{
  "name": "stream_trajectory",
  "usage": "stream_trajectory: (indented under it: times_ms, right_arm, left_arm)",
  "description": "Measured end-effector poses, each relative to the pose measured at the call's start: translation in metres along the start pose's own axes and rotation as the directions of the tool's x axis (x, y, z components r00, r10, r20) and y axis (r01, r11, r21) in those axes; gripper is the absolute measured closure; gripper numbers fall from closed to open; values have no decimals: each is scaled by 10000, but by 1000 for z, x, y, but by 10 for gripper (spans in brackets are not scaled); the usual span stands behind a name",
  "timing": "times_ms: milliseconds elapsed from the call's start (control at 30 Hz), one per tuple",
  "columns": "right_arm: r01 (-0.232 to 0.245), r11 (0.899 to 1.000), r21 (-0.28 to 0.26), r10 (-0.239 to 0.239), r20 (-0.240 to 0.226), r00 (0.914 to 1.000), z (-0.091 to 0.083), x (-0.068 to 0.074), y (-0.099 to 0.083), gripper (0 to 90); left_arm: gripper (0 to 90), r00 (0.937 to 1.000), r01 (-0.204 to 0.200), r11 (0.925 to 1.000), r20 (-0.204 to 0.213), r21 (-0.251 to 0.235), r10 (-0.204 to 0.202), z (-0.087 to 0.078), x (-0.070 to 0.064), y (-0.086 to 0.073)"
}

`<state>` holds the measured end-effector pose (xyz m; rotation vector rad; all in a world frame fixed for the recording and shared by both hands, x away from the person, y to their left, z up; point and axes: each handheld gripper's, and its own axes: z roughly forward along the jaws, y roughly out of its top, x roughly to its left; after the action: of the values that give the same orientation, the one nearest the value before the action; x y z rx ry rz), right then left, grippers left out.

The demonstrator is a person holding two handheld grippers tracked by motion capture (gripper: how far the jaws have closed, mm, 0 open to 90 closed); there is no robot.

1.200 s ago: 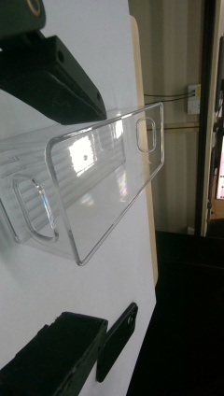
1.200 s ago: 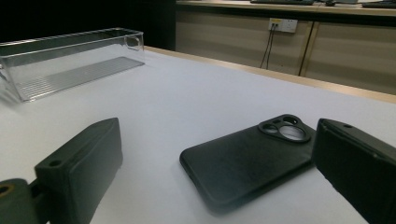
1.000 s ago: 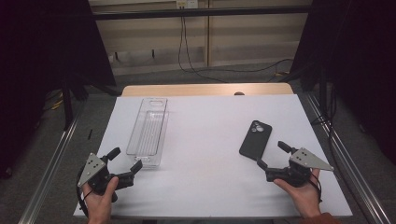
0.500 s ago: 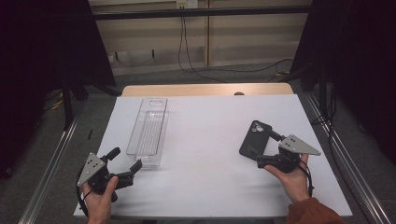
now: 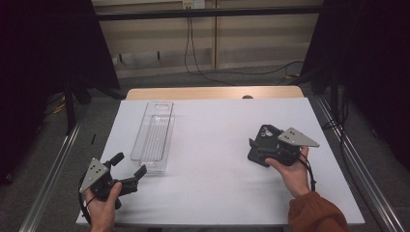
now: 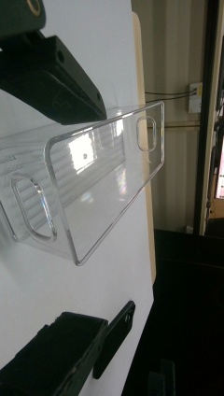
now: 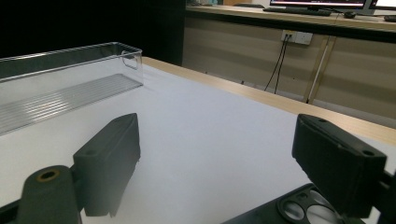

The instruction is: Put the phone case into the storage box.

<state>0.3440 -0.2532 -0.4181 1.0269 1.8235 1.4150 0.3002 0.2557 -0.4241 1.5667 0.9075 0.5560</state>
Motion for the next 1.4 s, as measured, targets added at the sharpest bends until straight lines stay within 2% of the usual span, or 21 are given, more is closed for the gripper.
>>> stream_trajectory:
  times_ms: [167, 300, 367, 400, 467, 533, 567, 633, 667, 767, 867, 900, 1000, 1067, 1167, 1300, 1333, 1367, 1400]
  right_arm:
    - [-104, 9998, -173, 106, 106, 9999, 9, -3, 7, 153]
    - [18, 10000, -71, -17, 138, 9999, 17, -6, 11, 209]
    - [-250, 9996, -135, 250, -8, 9997, 23, -8, 12, 268]
    - [-250, 9996, -135, 250, -8, 9997, 23, -8, 12, 268]
    - [-302, 9994, 175, 305, -145, 9994, 28, -11, 12, 335]
    - [-257, 9994, 242, 262, -181, 9995, 30, -11, 13, 351]
    - [-113, 9991, 411, 126, -313, 9994, 33, -11, 15, 406]
    - [-51, 9991, 412, 67, -382, 9992, 34, -11, 17, 428]
    - [0, 9981, 620, 34, -551, 9985, 37, -10, 19, 481]
    - [-40, 9969, 783, 102, -795, 9968, 40, -10, 24, 601]
    - [-114, 9958, 912, 206, -1000, 9948, 43, -11, 26, 644]
    - [-145, 9935, 1133, 274, -1129, 9932, 46, -12, 28, 710]
    - [-335, 9902, 1353, 515, -1323, 9899, 49, -13, 31, 777]
    - [-534, 9882, 1436, 765, -1601, 9841, 51, -14, 31, 820]
    - [-494, 9817, 1837, 816, -1723, 9816, 52, -15, 32, 890]
    - [-769, 9685, 2367, 1230, -1868, 9747, 55, -17, 36, 900]
    - [-769, 9685, 2367, 1230, -1868, 9747, 55, -17, 36, 900]
    - [-885, 9576, 2743, 1434, -1871, 9718, 57, -18, 38, 900]
    - [-885, 9576, 2743, 1434, -1871, 9718, 57, -18, 38, 900]
  left_arm:
    - [26, 10000, -15, 10000, -15, 6, 15, 0, 0, 0]
    - [26, 10000, -3, 10000, -14, 7, 3, 0, 0, 0]
    - [26, 10000, 23, 10000, 15, 23, -23, 0, 0, 0]
    - [26, 10000, 23, 10000, 15, 23, -23, 0, 0, 0]
    - [26, 10000, -25, 10000, 15, -8, 25, 0, 0, 0]
    - [26, 10000, -12, 10000, 17, -1, 12, 0, 0, 0]
    - [26, 10000, -15, 10000, -14, -4, 15, 0, 1, 0]
    - [26, 10000, -6, 10000, -11, 2, 6, 0, 1, 0]
    - [26, 10000, 14, 10000, -10, -3, -14, 0, 1, 0]
    - [26, 10000, 24, 10000, 22, 12, -24, 0, 0, 0]
    - [26, 9999, 82, 10000, 72, 10, -82, 0, 1, 0]
    - [26, 9999, 117, 9999, 85, 19, -117, 0, 1, 0]
    - [26, 9999, 125, 9999, 116, 4, -125, 0, 1, 0]
    - [26, 10000, 61, 10000, 70, 8, -61, 0, 1, 0]
    - [26, 10000, 58, 10000, 35, -8, -58, 0, 1, 0]
    - [26, 10000, -2, 10000, 1, 6, 2, 0, 2, 0]
    - [26, 10000, -2, 10000, 1, 6, 2, 0, 2, 0]
    - [26, 10000, -26, 10000, -26, 12, 26, 1, 2, 0]
    - [26, 10000, -26, 10000, -26, 12, 26, 1, 2, 0]
